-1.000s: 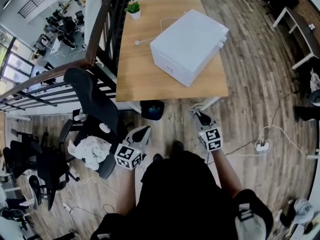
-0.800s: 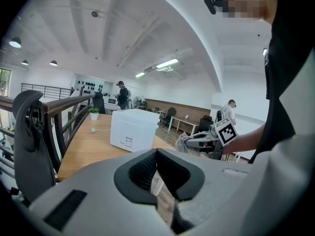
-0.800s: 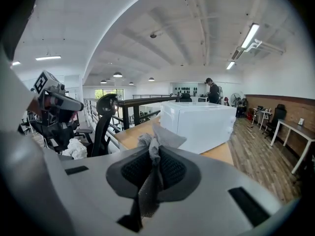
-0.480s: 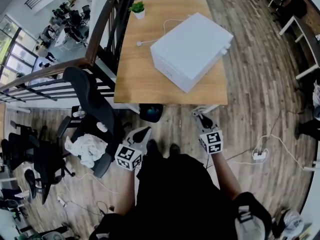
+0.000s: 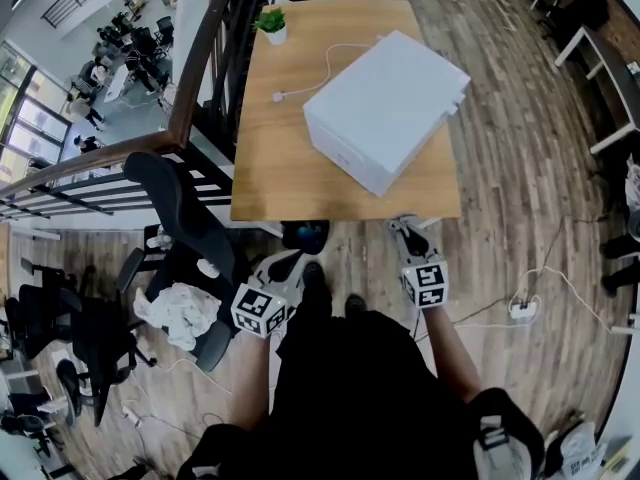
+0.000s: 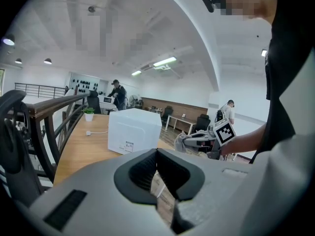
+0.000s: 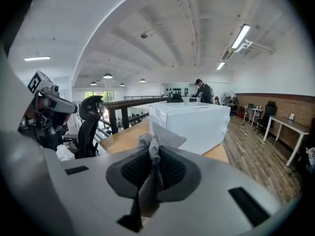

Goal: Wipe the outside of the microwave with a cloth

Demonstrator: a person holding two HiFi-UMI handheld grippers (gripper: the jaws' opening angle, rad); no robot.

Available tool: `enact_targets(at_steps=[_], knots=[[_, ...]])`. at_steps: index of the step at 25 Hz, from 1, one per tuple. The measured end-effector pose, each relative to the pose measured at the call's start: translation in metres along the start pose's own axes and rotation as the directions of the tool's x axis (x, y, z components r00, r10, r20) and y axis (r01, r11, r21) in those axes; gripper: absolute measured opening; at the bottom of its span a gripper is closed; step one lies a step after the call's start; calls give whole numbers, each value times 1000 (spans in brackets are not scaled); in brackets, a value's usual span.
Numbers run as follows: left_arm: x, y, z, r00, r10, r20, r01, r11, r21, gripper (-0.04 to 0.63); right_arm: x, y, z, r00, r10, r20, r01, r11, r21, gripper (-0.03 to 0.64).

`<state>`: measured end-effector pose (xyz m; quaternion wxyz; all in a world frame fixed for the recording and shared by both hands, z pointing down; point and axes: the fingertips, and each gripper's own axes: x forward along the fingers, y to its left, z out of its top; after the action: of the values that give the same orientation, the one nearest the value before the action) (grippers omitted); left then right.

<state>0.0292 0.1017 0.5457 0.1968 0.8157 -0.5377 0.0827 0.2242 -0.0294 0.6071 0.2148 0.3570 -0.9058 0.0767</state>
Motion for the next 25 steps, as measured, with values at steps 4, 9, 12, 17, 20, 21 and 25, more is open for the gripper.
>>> enact_targets(at_steps=[4, 9, 12, 17, 20, 21, 25], knots=[[6, 26, 11, 1000, -24, 2, 24, 1000, 9, 0, 20, 6, 8, 1000, -21, -13, 21, 1000, 8, 32], [13, 56, 22, 998, -68, -13, 68, 998, 8, 0, 42, 6, 20, 998, -62, -4, 63, 997, 42, 32], [19, 72, 29, 995, -100, -22, 100, 995, 9, 0, 54, 6, 28, 995, -95, -3, 95, 993, 68, 31], [35, 93, 41, 986, -161, -30, 162, 987, 20, 0, 74, -3, 49, 987, -163, 6, 162, 983, 85, 32], [46, 106, 49, 980, -197, -30, 198, 980, 26, 0, 86, -9, 56, 979, -204, 9, 202, 974, 101, 32], [49, 110, 50, 978, -206, -35, 207, 978, 29, 0, 90, -11, 56, 976, -216, 7, 214, 971, 104, 32], [54, 119, 58, 969, -243, -47, 244, 969, 38, 0, 96, -19, 61, 964, -267, -8, 266, 956, 120, 31]])
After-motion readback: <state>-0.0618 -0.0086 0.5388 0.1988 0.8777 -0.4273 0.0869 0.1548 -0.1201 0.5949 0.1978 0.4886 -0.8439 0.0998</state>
